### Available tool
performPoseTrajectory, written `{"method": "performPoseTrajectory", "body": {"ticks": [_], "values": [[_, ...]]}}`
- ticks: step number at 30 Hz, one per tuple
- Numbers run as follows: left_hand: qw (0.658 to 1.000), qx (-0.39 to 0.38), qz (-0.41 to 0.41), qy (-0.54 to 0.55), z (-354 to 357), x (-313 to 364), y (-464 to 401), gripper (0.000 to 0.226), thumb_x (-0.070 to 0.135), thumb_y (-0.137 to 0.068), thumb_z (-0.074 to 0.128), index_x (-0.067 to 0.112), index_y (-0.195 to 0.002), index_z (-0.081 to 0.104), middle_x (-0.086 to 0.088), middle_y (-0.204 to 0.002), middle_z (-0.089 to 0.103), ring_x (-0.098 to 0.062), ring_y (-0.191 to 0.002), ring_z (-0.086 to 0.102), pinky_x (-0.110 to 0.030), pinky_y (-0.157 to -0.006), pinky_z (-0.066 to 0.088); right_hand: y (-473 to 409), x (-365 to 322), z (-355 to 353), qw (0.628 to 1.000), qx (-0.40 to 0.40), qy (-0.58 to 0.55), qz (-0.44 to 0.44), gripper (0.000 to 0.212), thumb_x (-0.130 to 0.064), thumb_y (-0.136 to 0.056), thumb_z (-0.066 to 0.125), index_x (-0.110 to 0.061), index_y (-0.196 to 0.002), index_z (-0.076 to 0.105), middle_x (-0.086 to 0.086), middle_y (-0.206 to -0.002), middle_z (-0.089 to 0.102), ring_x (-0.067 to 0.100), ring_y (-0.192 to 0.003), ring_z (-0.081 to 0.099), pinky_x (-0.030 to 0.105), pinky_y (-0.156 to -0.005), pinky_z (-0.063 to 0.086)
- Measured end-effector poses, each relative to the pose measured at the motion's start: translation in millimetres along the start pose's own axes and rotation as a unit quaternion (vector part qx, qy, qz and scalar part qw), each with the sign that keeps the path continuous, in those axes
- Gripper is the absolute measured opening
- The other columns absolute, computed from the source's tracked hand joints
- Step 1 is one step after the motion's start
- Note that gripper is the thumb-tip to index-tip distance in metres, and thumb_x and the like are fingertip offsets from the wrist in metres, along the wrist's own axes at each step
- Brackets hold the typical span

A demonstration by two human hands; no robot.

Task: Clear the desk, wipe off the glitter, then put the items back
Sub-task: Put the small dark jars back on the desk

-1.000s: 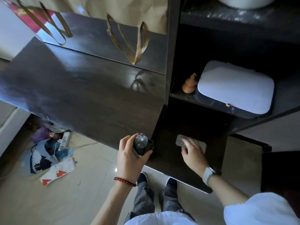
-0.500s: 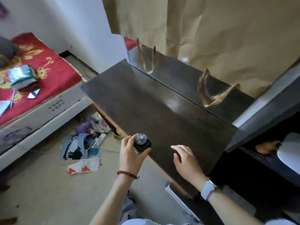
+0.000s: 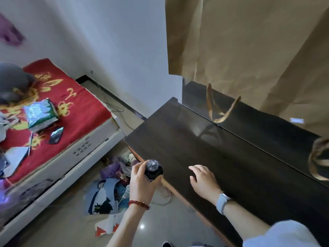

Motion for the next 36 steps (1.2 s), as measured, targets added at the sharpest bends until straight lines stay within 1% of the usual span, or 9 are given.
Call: {"method": "performPoseTrajectory", "body": {"ticks": [4, 7, 10, 14, 16, 20, 28, 33, 36], "values": [[1.0, -0.026, 0.007, 0.003, 15, 0, -66, 0.056, 0.017, -0.061, 0.083, 0.008, -0.111, 0.059, -0.002, -0.104, 0.05, -0.016, -0.096, 0.049, -0.027, -0.088, 0.043, -69, -8, -8, 0.998, -0.037, 0.032, 0.05, 0.051, -0.033, -0.091, 0.042, -0.025, -0.139, 0.028, -0.001, -0.149, 0.025, 0.021, -0.139, 0.015, 0.047, -0.113, 0.015], [0.999, -0.037, 0.012, -0.008, 33, 5, -110, 0.055, 0.019, -0.063, 0.081, 0.011, -0.112, 0.059, 0.001, -0.104, 0.047, -0.012, -0.094, 0.047, -0.02, -0.087, 0.037, -115, -7, -14, 0.995, -0.064, 0.042, 0.066, 0.059, -0.037, -0.09, 0.043, -0.027, -0.142, 0.017, 0.001, -0.154, 0.008, 0.025, -0.141, 0.002, 0.054, -0.113, 0.006], [0.998, -0.057, 0.016, -0.008, 50, 7, -151, 0.054, 0.019, -0.064, 0.081, 0.012, -0.113, 0.059, 0.005, -0.104, 0.044, -0.008, -0.095, 0.045, -0.008, -0.081, 0.029, -148, -6, -15, 0.991, -0.091, 0.053, 0.088, 0.069, -0.041, -0.088, 0.047, -0.029, -0.143, 0.008, 0.006, -0.155, -0.005, 0.03, -0.141, -0.008, 0.057, -0.112, 0.004], [0.992, -0.126, 0.022, -0.021, 77, 7, -205, 0.056, 0.021, -0.064, 0.08, 0.014, -0.115, 0.058, 0.004, -0.109, 0.049, -0.013, -0.101, 0.05, -0.008, -0.08, 0.028, -179, -4, -14, 0.985, -0.114, 0.078, 0.102, 0.079, -0.04, -0.086, 0.054, -0.031, -0.144, 0.0, 0.007, -0.154, -0.014, 0.033, -0.14, -0.016, 0.059, -0.111, 0.002], [0.987, -0.157, 0.027, -0.026, 92, 4, -235, 0.056, 0.02, -0.064, 0.08, 0.014, -0.115, 0.057, 0.0, -0.116, 0.052, -0.015, -0.106, 0.051, -0.008, -0.082, 0.029, -191, -6, -16, 0.982, -0.128, 0.088, 0.111, 0.085, -0.04, -0.085, 0.057, -0.032, -0.144, -0.004, 0.008, -0.154, -0.017, 0.033, -0.139, -0.017, 0.06, -0.111, 0.001], [0.971, -0.228, 0.056, -0.047, 121, 4, -287, 0.06, 0.018, -0.064, 0.08, 0.011, -0.118, 0.056, -0.005, -0.123, 0.053, -0.021, -0.112, 0.051, -0.022, -0.094, 0.036, -207, -7, -15, 0.972, -0.161, 0.086, 0.15, 0.093, -0.04, -0.081, 0.062, -0.03, -0.144, -0.006, 0.007, -0.154, -0.017, 0.034, -0.14, -0.017, 0.06, -0.111, 0.002], [0.926, -0.347, 0.145, -0.047, 162, 13, -346, 0.051, 0.008, -0.065, 0.076, 0.012, -0.112, 0.055, -0.004, -0.118, 0.06, -0.024, -0.108, 0.055, -0.016, -0.084, 0.034, -215, -7, -14, 0.965, -0.173, 0.063, 0.189, 0.096, -0.033, -0.076, 0.07, -0.03, -0.144, 0.003, 0.006, -0.155, -0.012, 0.033, -0.14, -0.014, 0.06, -0.112, 0.004], [0.901, -0.392, 0.17, -0.072, 174, 18, -362, 0.063, 0.007, -0.071, 0.073, 0.015, -0.127, 0.046, -0.011, -0.127, 0.054, -0.029, -0.118, 0.048, -0.03, -0.099, 0.036, -216, -8, -14, 0.967, -0.163, 0.056, 0.189, 0.096, -0.032, -0.074, 0.072, -0.03, -0.144, 0.006, 0.004, -0.155, -0.009, 0.032, -0.141, -0.011, 0.06, -0.111, 0.005], [0.899, -0.401, 0.162, -0.068, 182, 18, -368, 0.066, 0.004, -0.073, 0.07, 0.015, -0.131, 0.042, -0.008, -0.136, 0.049, -0.028, -0.125, 0.045, -0.037, -0.106, 0.036, -216, -8, -14, 0.966, -0.163, 0.057, 0.19, 0.097, -0.031, -0.073, 0.073, -0.029, -0.144, 0.007, 0.005, -0.155, -0.008, 0.033, -0.141, -0.01, 0.061, -0.111, 0.006]]}}
Point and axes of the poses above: each hand's wrist, its own y-axis away from the middle knuckle, its own z-axis out of the palm, x = y × z, the point moved 3 cm from there along -y, towards the middle knuckle
